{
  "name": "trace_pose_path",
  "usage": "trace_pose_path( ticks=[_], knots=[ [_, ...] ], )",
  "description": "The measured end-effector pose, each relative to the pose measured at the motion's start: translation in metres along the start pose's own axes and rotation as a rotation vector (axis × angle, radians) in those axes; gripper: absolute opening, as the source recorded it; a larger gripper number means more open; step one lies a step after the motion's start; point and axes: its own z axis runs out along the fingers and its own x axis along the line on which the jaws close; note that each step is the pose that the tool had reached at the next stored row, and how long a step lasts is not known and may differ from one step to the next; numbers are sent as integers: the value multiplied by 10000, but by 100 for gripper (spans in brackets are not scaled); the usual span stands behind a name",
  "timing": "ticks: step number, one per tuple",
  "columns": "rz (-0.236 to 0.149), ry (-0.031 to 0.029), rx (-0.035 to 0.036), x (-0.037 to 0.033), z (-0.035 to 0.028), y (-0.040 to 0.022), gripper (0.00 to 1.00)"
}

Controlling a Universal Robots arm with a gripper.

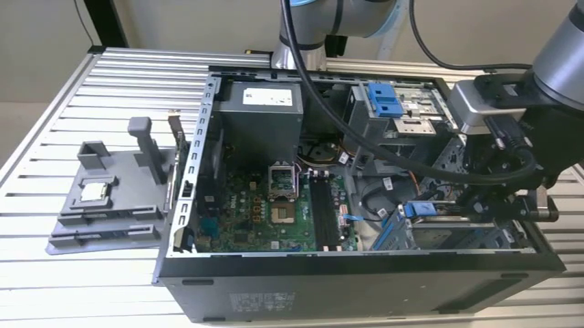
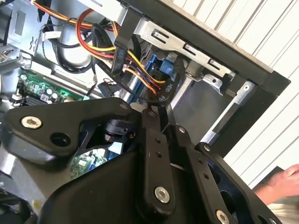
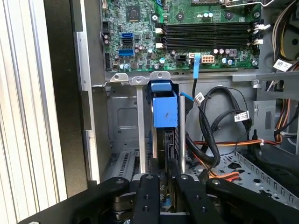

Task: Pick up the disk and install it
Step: 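Insert the first disk wire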

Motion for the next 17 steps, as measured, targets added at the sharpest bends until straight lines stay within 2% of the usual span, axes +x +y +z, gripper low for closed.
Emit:
trace_pose_path(
  ticks=[2,5,8,10,15,17],
  knots=[
    [-18,0,0,1,-23,12,0],
    [-48,9,0,-9,-32,63,0],
    [-172,17,11,-70,-32,85,0],
    [-438,2,39,-77,-30,85,0],
    [-1275,-22,53,-77,-28,86,0],
    [-1430,-18,125,-77,-18,87,0]
  ],
)
